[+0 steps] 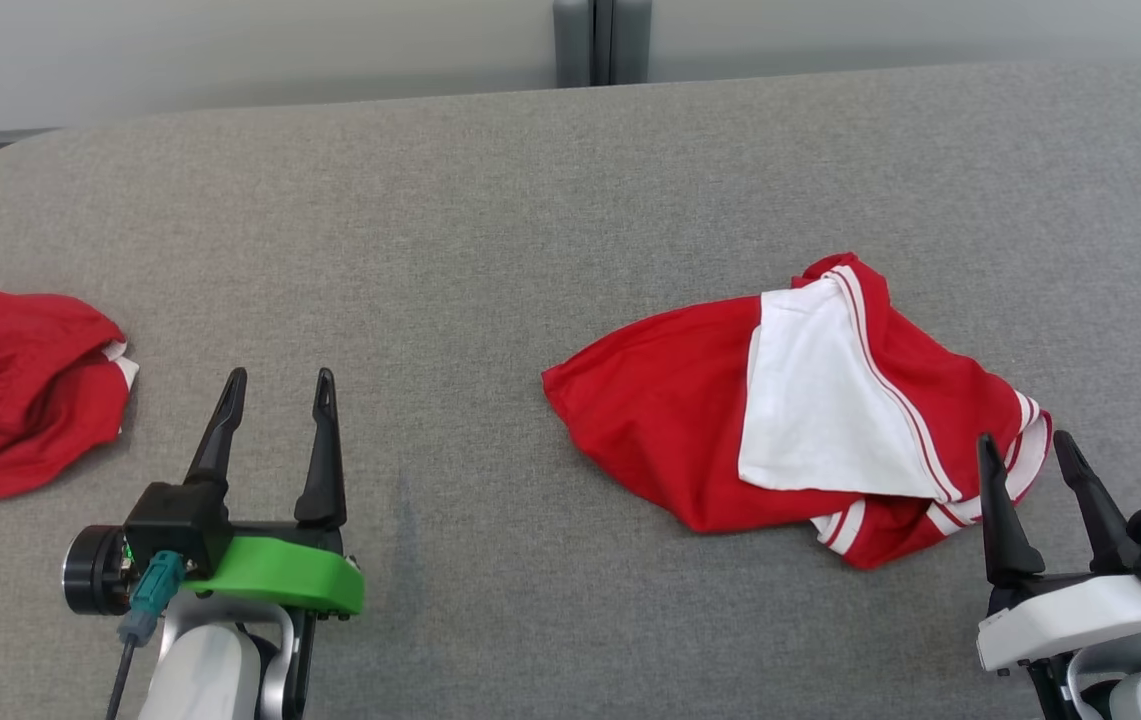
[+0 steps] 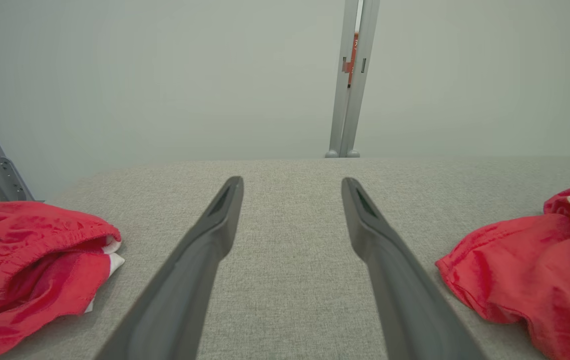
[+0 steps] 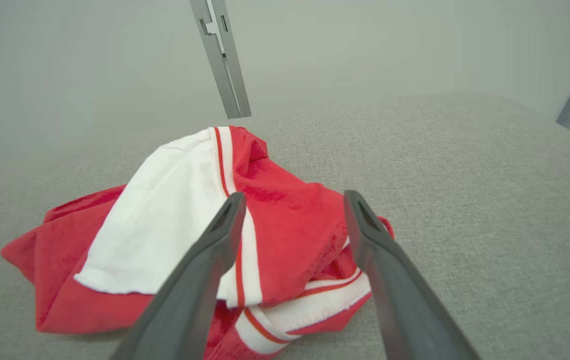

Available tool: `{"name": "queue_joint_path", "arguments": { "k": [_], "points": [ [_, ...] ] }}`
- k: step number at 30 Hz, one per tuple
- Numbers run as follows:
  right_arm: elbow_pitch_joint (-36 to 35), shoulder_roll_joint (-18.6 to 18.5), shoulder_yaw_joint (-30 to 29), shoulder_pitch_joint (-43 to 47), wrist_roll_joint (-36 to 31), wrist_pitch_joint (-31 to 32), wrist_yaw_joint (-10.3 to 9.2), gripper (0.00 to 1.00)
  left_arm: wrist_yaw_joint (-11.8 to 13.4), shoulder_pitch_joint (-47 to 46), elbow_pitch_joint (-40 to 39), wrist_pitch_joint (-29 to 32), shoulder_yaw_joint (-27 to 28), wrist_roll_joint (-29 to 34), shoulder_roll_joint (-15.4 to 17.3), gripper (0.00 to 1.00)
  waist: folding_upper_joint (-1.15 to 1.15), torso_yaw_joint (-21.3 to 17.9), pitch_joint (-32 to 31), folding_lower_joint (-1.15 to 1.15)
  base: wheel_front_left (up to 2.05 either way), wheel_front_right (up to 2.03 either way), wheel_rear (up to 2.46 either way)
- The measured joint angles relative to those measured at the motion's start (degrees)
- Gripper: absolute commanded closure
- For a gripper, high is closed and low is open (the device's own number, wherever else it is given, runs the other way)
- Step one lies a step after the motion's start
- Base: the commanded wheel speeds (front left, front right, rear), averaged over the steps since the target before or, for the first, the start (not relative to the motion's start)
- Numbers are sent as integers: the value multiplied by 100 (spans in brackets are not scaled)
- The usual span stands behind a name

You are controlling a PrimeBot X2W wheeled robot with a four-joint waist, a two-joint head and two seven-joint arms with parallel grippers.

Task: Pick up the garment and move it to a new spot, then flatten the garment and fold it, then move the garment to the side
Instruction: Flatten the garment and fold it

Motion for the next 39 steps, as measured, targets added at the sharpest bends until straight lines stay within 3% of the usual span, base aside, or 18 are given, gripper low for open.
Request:
{"name": "queue_joint_path", "arguments": {
  "k": [10,23,30,39],
  "points": [
    [-1026,-29,390,43,-455,371,0,0,83,302,43,43,-10,-25,66,0,0,-80,-387,0,0,0,0],
    [-1343,11,334,198,-505,680,0,0,142,480,-32,91,-58,-63,110,0,0,-3,-579,0,0,0,0],
    [-1233,-137,500,188,-493,875,0,0,165,466,-97,93,-125,-77,110,0,0,29,-495,0,0,0,0],
    [-201,-488,1773,-404,-372,1390,0,0,156,90,-107,64,-258,-57,31,0,0,211,-123,0,0,0,0]
  ]
}}
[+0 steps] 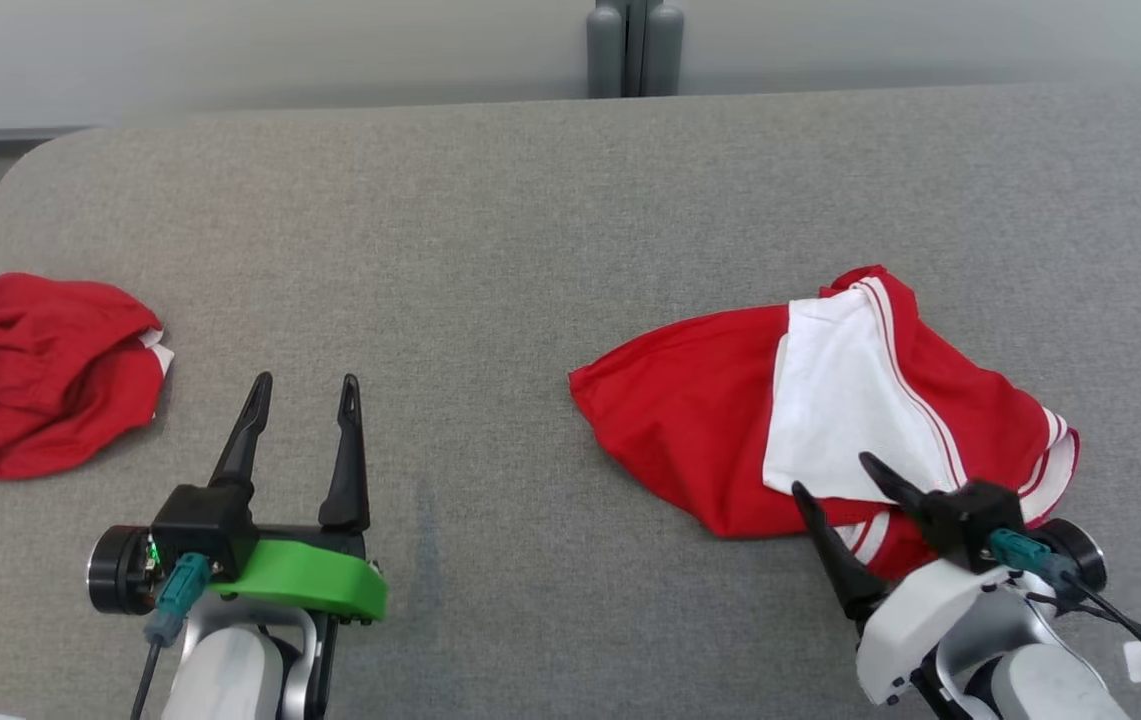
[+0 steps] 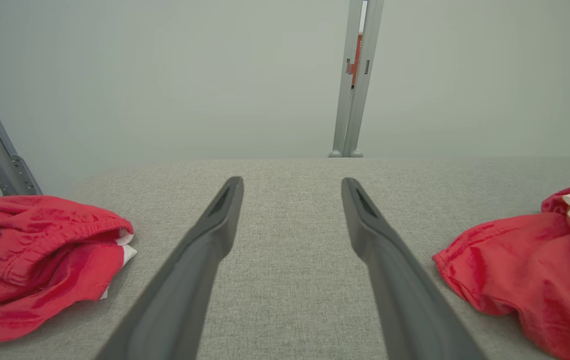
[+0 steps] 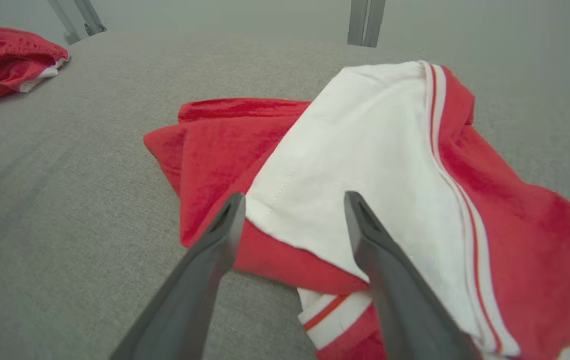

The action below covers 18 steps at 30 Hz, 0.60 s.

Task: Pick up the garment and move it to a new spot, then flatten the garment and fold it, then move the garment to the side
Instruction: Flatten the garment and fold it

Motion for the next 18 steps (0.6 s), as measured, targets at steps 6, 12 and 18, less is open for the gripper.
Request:
{"name": "queue_joint_path", "arguments": {
  "k": [6,12,18],
  "points": [
    [720,-96,514,-555,-10,16,0,0,-16,-181,96,-27,-31,2,-71,0,0,188,285,0,0,0,0],
    [1126,-115,563,-810,-92,-98,0,100,-16,-253,169,-47,-12,8,-98,0,0,307,435,0,0,0,0],
    [969,-56,281,-768,-130,-345,0,100,-16,-254,159,-54,48,26,-102,0,0,271,435,0,0,0,0]
  ]
}}
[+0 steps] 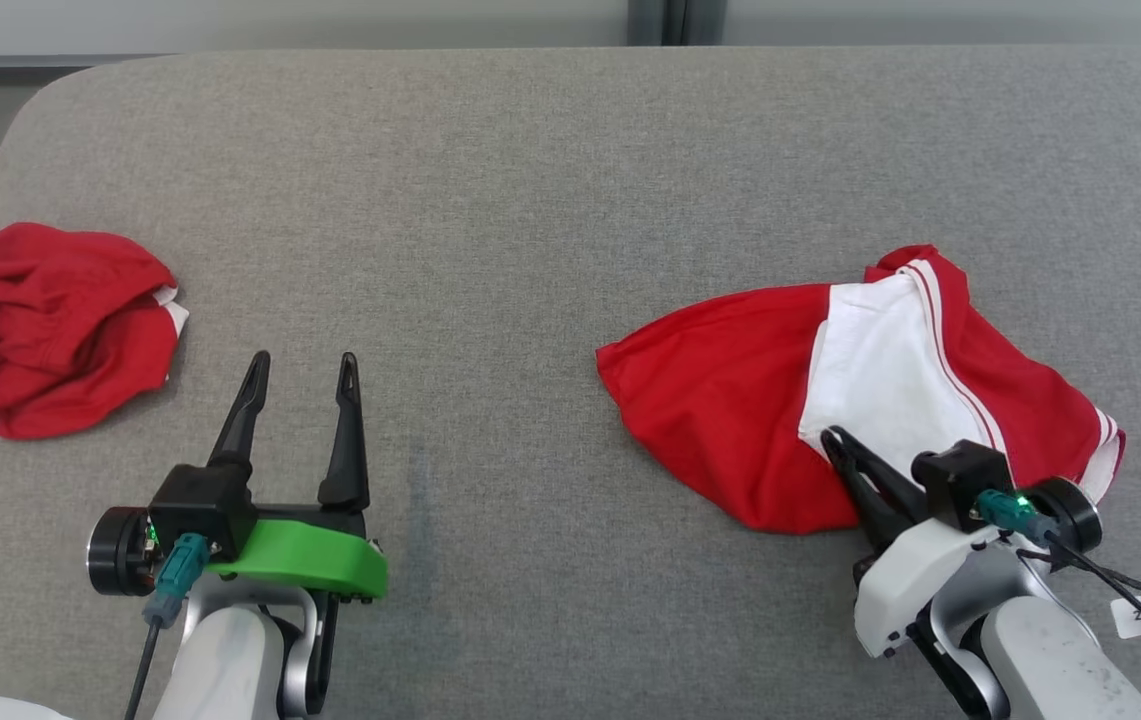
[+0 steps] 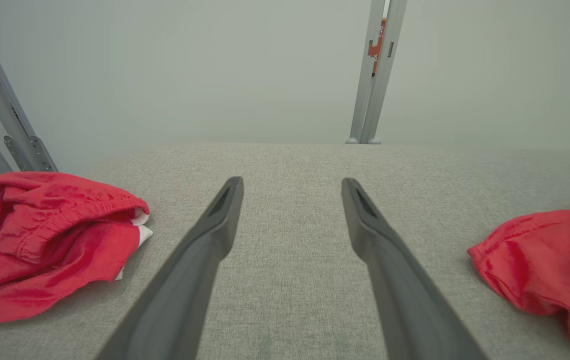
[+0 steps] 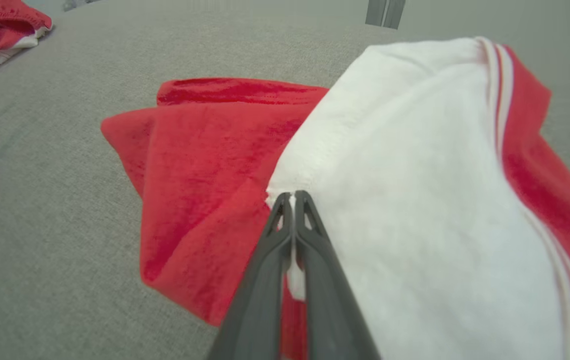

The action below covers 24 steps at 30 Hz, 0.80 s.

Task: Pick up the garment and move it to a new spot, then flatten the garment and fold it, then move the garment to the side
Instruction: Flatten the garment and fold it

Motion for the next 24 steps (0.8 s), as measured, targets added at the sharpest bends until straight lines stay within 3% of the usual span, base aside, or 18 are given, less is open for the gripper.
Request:
{"name": "queue_joint_path", "arguments": {
  "k": [6,14,19,24],
  "points": [
    [-543,16,-536,95,25,-264,0,100,-1,3,-55,-1,66,34,-2,0,0,-117,-12,0,0,0,0],
    [-839,234,-2020,279,59,-527,1,100,-21,5,-89,-10,123,62,-4,0,0,-214,-26,0,0,0,0],
    [-372,381,-3205,280,152,-628,0,100,-57,7,-102,-10,143,85,-10,0,0,-260,-24,0,0,0,0],
    [344,366,-3874,240,159,-767,-1,100,-77,7,-96,-10,144,94,-20,0,0,-267,-32,0,0,0,0]
  ]
}}
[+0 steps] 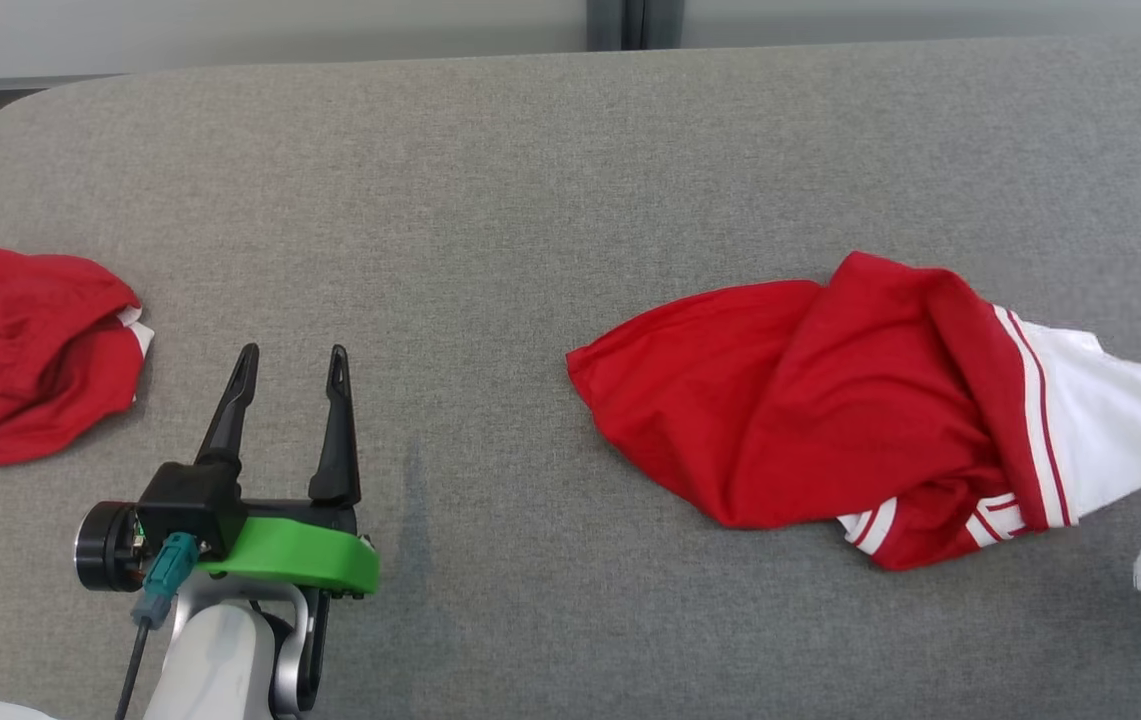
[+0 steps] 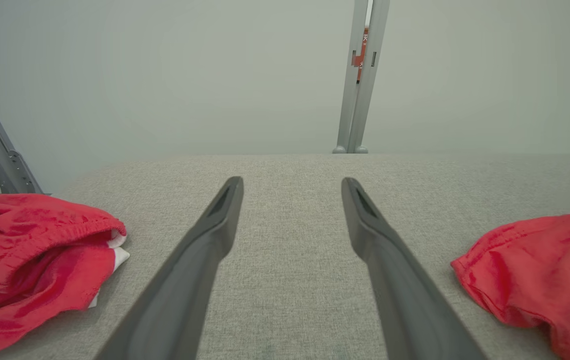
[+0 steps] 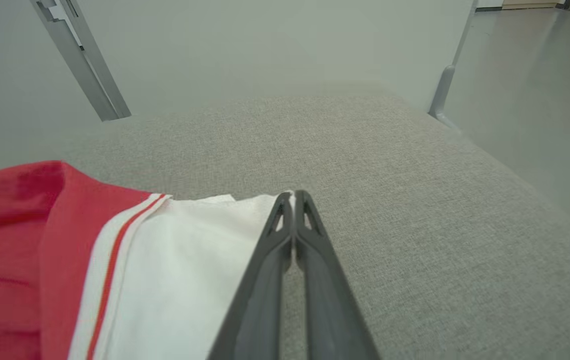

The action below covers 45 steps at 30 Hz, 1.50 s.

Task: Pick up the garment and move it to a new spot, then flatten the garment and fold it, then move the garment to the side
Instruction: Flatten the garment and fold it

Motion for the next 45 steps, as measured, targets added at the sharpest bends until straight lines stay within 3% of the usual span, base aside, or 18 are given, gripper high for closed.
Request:
{"name": "queue_joint_path", "arguments": {
  "k": [1,2,8,15,21,40,45],
  "points": [
    [96,8,-65,-18,-18,-60,1,55,-4,0,-1,0,0,7,-1,0,0,0,-3,0,0,0,0],
    [147,11,-114,-43,-41,-112,1,0,-4,0,-2,0,4,7,-2,0,0,0,-2,0,0,0,0],
    [-286,12,-15,-197,-307,-524,1,0,-3,7,-5,0,51,22,0,0,0,-26,-6,0,0,0,0],
    [-1282,194,1022,109,-411,-543,1,0,21,101,2,0,105,45,37,0,0,-42,-144,0,0,0,0],
    [-1771,402,1550,609,-352,-275,1,0,42,207,22,0,131,45,63,0,0,-36,-316,0,0,0,0],
    [-2095,433,1768,888,-310,63,1,0,94,336,49,0,38,10,113,0,0,-10,-419,0,0,0,0],
    [-2198,400,1768,862,-287,100,1,0,-145,-219,-1,89,-318,82,66,0,0,13,-258,0,0,0,0]
  ]
}}
